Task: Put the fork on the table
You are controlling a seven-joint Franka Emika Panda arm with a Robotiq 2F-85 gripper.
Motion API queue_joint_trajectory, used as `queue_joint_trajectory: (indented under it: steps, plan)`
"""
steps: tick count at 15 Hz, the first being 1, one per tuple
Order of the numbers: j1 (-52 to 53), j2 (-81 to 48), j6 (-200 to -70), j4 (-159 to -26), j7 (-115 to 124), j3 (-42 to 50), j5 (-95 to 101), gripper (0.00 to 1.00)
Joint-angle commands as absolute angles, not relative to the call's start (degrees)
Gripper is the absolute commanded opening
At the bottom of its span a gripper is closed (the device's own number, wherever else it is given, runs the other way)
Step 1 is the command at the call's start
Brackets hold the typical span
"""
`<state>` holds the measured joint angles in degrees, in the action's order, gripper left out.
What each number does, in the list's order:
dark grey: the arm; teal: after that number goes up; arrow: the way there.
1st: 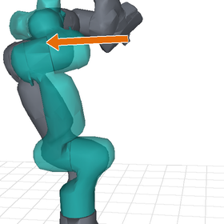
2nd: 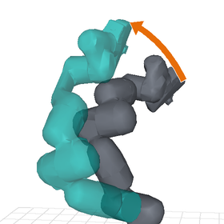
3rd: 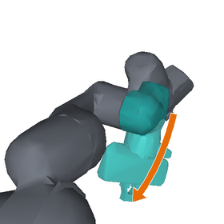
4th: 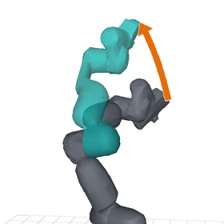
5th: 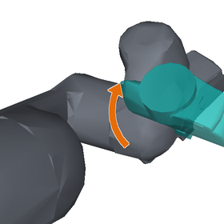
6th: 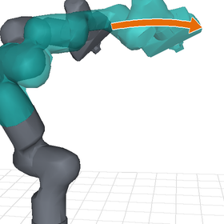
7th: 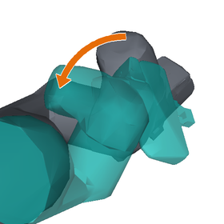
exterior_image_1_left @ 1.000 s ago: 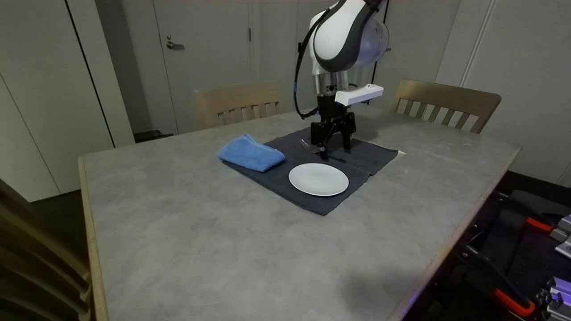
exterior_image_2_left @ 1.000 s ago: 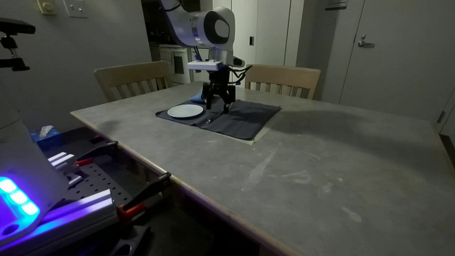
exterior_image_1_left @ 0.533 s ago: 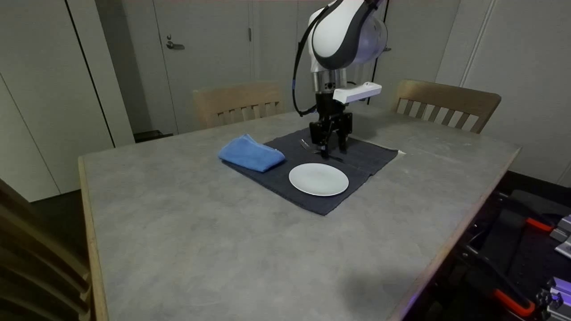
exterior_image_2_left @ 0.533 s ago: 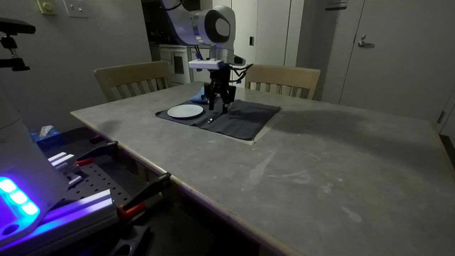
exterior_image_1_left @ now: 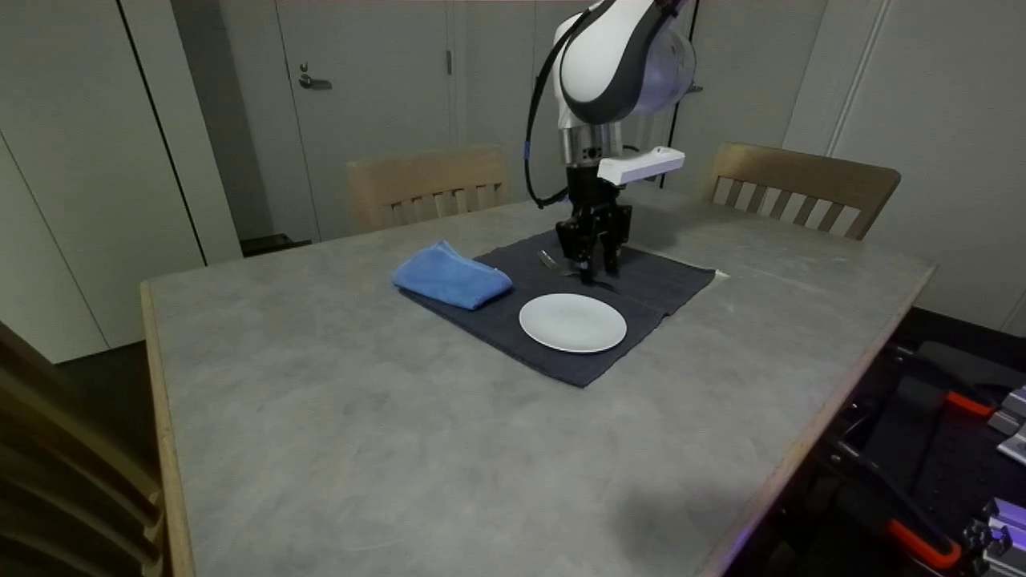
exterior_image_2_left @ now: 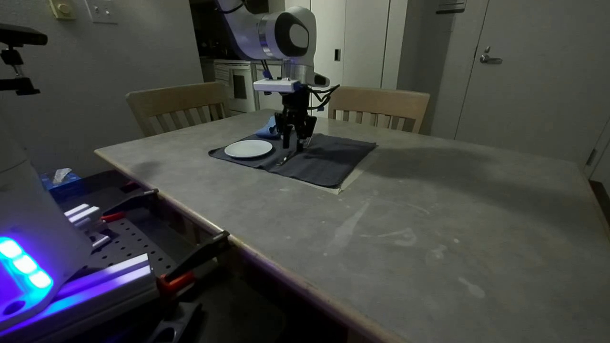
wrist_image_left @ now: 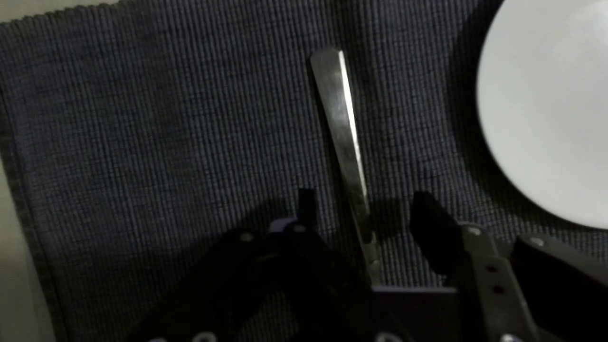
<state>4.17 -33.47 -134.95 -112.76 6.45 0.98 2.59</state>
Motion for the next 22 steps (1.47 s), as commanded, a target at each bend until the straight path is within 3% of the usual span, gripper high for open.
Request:
queue_joint_trajectory:
  steps: [1,19,20,21,22]
  plan:
    - [3.79,-34.45,-135.04,-111.69,6.22,1.02,2.65,0.55]
    - [2.64,-36.81,-135.09,-110.51,4.90,0.33,1.36,0.46]
    - [2.64,-37.01,-134.96,-110.18,4.88,0.33,1.35,0.43]
    - [2.63,-36.99,-134.92,-110.01,4.83,0.32,1.32,0.33]
    - [2.67,-36.90,-134.90,-110.04,4.86,0.32,1.25,0.31]
